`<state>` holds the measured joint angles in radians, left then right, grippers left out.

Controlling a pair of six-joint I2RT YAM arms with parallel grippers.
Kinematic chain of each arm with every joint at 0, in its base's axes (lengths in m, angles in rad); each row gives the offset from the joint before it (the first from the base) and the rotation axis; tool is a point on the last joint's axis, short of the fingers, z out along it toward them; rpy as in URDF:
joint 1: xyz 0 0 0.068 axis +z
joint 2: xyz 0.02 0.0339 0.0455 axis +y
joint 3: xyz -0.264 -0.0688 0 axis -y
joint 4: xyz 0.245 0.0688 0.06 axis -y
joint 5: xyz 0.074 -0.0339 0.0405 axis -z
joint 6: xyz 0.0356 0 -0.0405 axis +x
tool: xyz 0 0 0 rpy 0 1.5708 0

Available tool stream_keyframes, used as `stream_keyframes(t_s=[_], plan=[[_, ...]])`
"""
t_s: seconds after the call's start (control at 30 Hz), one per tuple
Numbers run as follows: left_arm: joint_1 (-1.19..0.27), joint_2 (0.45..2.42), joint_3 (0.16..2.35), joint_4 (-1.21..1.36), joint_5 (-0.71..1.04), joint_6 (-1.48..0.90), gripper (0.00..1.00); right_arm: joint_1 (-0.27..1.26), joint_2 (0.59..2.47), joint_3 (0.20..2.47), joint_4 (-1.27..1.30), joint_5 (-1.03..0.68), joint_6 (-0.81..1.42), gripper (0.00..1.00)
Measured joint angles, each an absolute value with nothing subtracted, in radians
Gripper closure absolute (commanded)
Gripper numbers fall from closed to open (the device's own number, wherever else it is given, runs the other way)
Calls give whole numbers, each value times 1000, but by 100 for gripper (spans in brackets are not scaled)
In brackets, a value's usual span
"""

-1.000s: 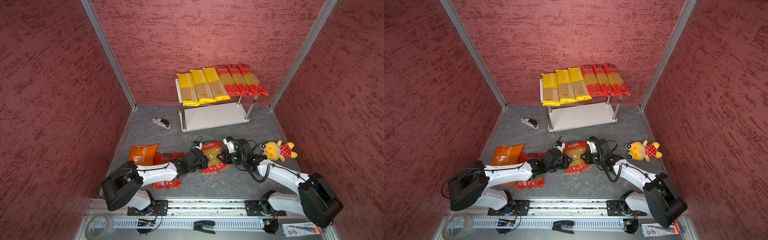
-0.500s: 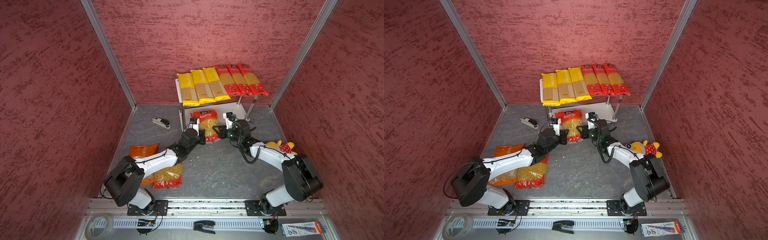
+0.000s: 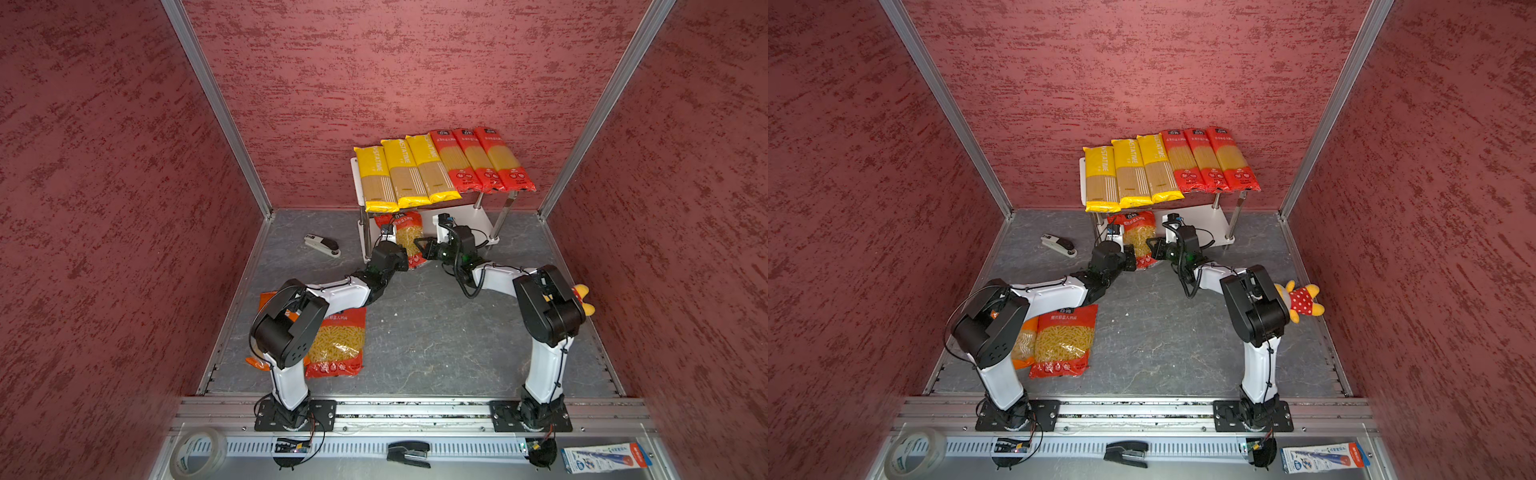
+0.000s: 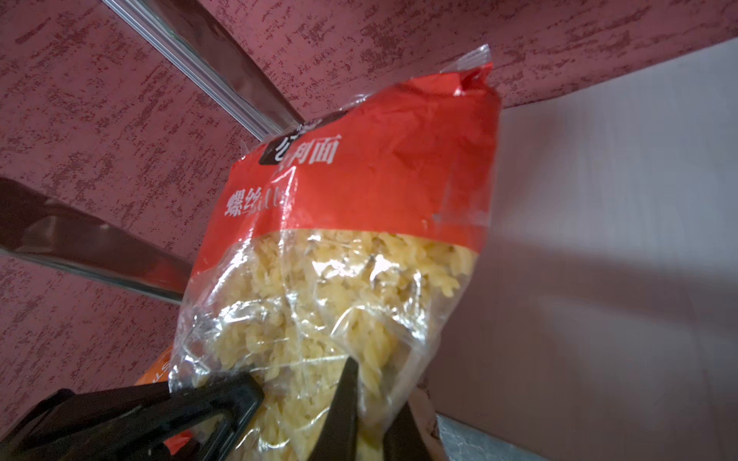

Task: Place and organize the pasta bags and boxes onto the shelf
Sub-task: 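Lift the red fusilli bag with both grippers toward the lower shelf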

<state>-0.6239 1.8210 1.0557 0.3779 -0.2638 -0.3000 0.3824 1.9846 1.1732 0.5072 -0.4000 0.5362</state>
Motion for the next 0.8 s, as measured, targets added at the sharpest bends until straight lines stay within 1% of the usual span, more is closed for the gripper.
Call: stream_keyframes(t_s=[0.07, 0.13, 0.17, 0.33, 0.57, 0.6, 0.63, 0.67, 0.7, 0.8], plan=[[-622, 1826, 1065, 371, -272, -295, 79, 381, 2009, 1198, 505, -399, 553, 100], [-621, 1825, 1066, 367, -279, -293, 69, 375, 2027, 1220, 495, -399, 563, 100], [-621, 1823, 1066, 365, -283, -289, 66, 372, 2035, 1234, 484, -400, 568, 100], [-624, 1782, 1059, 333, -289, -286, 62, 355, 2060, 1283, 458, -414, 581, 100], [-673, 1622, 979, 310, -290, -287, 60, 333, 2106, 1397, 358, -478, 579, 100], [-689, 1598, 965, 306, -292, -286, 60, 331, 2113, 1409, 348, -487, 577, 96], [-702, 1576, 951, 301, -294, -286, 60, 330, 2117, 1416, 343, -493, 576, 89], [-716, 1555, 938, 293, -296, -286, 60, 329, 2120, 1419, 337, -498, 577, 78], [-732, 1529, 923, 283, -298, -284, 60, 328, 2120, 1420, 326, -500, 575, 69], [-764, 1447, 883, 236, -313, -282, 60, 326, 2120, 1431, 288, -503, 565, 53]])
